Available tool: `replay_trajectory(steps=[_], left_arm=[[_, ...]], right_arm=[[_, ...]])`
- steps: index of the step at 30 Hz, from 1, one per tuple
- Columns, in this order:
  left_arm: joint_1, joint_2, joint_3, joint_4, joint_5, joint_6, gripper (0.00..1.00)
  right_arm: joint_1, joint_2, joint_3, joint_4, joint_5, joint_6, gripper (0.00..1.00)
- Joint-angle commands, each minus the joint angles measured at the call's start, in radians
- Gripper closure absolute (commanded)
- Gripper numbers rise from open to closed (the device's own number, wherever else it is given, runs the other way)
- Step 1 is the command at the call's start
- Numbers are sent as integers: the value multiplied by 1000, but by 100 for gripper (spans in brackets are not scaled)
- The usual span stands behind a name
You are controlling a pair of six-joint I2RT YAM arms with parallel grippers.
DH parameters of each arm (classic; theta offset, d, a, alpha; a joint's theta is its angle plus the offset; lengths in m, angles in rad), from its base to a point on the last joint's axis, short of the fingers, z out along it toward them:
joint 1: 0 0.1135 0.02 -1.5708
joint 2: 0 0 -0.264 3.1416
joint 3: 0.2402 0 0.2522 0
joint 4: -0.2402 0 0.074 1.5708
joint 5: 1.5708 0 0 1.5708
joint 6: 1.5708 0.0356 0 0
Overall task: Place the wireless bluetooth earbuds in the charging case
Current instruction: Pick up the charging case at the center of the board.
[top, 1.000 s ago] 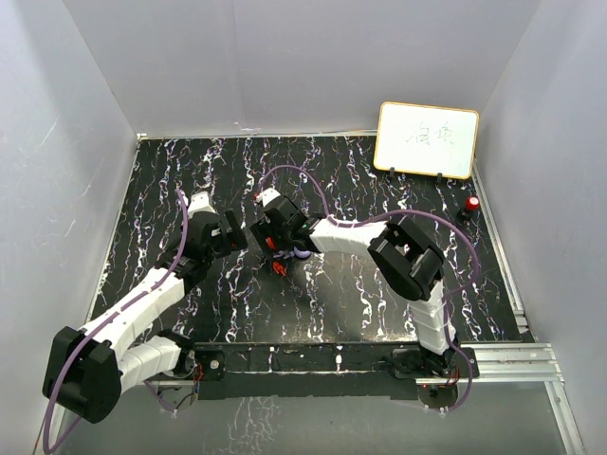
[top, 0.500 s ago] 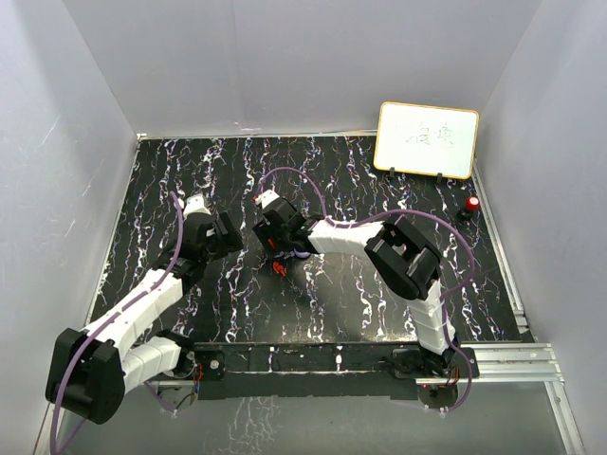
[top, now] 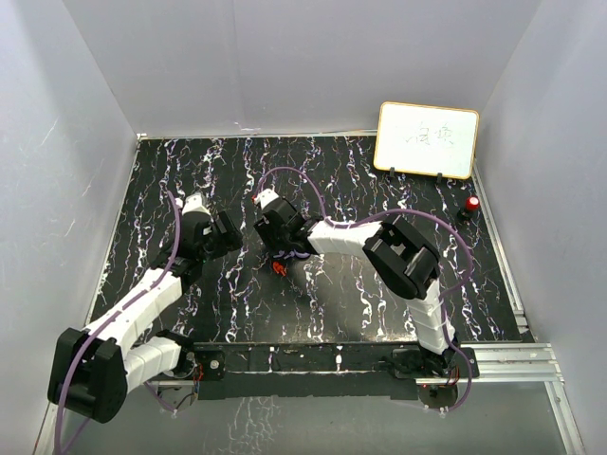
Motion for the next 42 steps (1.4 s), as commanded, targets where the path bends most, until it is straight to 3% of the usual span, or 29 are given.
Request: replay_trajectory(steps=[1, 11, 24, 35, 42], left_arm=[[39, 7, 10, 27, 61, -4, 22], [83, 73, 7, 265, 399, -48, 20], [83, 122, -62, 503, 569, -111, 25], [81, 186, -104, 747, 745, -214, 42], [67, 236, -87, 769, 786, -220, 44]], right_arm=[[-2, -28, -65, 79, 38, -31, 69], [-66, -433, -502, 598, -196, -184, 70], [-70, -528, -571, 658, -307, -196, 74], [-68, -537, -565, 655, -339, -193, 75], [-65, -541, -562, 652, -345, -191, 76]])
